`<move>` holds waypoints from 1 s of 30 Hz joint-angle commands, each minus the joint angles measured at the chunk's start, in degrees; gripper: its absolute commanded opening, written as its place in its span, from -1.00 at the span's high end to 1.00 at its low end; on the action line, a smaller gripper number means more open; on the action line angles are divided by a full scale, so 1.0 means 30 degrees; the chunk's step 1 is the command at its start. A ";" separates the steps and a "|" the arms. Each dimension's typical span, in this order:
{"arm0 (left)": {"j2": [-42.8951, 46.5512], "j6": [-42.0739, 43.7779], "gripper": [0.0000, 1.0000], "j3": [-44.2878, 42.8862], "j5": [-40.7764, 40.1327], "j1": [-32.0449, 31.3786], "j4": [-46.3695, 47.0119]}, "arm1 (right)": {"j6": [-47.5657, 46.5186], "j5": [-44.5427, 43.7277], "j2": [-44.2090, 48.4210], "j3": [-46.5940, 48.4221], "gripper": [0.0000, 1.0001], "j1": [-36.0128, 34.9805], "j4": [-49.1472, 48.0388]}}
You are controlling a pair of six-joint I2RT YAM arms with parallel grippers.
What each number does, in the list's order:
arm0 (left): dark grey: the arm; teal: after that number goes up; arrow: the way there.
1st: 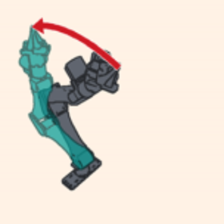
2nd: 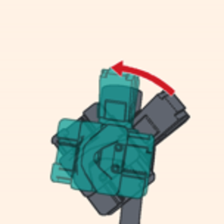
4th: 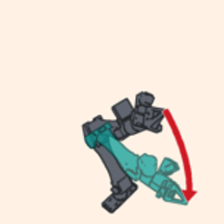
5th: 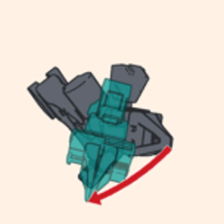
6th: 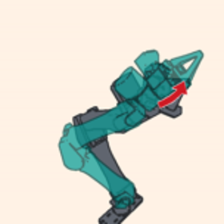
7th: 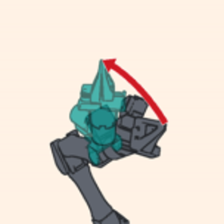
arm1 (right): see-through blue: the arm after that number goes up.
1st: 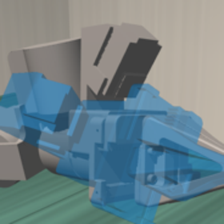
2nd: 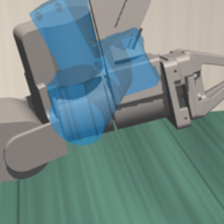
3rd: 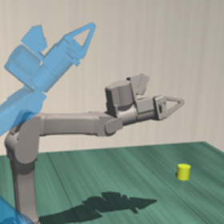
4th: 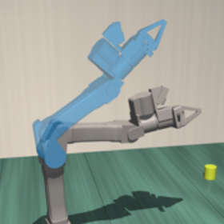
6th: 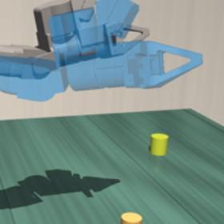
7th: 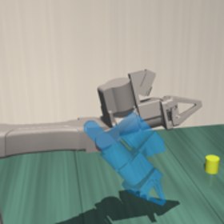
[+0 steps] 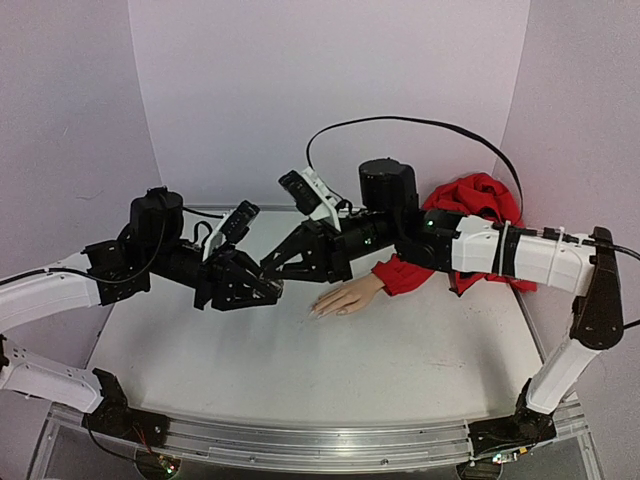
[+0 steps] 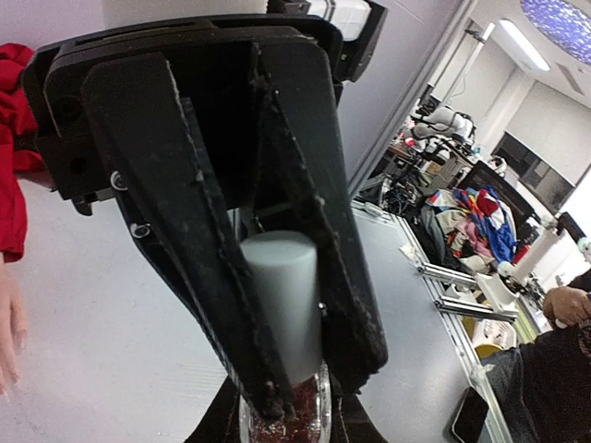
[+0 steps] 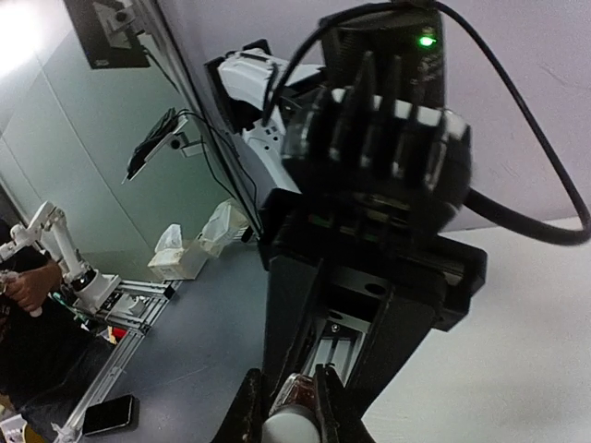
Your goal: Paint the nails
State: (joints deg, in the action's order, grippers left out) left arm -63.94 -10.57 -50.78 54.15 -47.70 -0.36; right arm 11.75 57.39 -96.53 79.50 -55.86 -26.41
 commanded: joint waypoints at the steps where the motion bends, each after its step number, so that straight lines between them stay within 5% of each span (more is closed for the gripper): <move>1: 0.0813 0.1004 1.00 -0.1191 0.1575 -0.0095 0.3636 | -0.0736 0.1643 0.0602 -0.0816 1.00 -0.0648 0.0621; 3: 0.0991 0.1261 1.00 -0.0814 -0.1552 -0.0095 0.3605 | -0.0734 -0.1289 0.1309 -0.1186 0.84 -0.0604 0.0960; 7: 0.1507 0.2353 1.00 0.0097 -0.7847 -0.0124 0.3162 | -0.0155 -0.8609 0.3312 -0.2371 -0.29 -0.0518 0.1611; 10: 0.1692 0.3083 1.00 0.0349 -1.2050 -0.0459 0.2707 | 0.0878 -1.2864 0.4678 -0.3053 -0.69 -0.0512 0.2094; 17: 0.1065 0.5551 1.00 -0.0181 -2.0122 -0.2648 0.2047 | 0.4039 -1.5985 0.4824 -0.1828 -0.70 -0.0584 0.3002; 30: -0.0429 0.4858 1.00 -0.0529 -2.0307 -0.3052 0.2018 | 0.6161 -1.7268 0.0616 0.2636 -0.16 -0.1386 0.3360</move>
State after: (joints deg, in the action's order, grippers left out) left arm -65.30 4.45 -49.47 -5.17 -56.36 2.90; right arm 27.29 8.60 -92.49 83.18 -59.37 -15.49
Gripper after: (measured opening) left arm 0.218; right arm 0.628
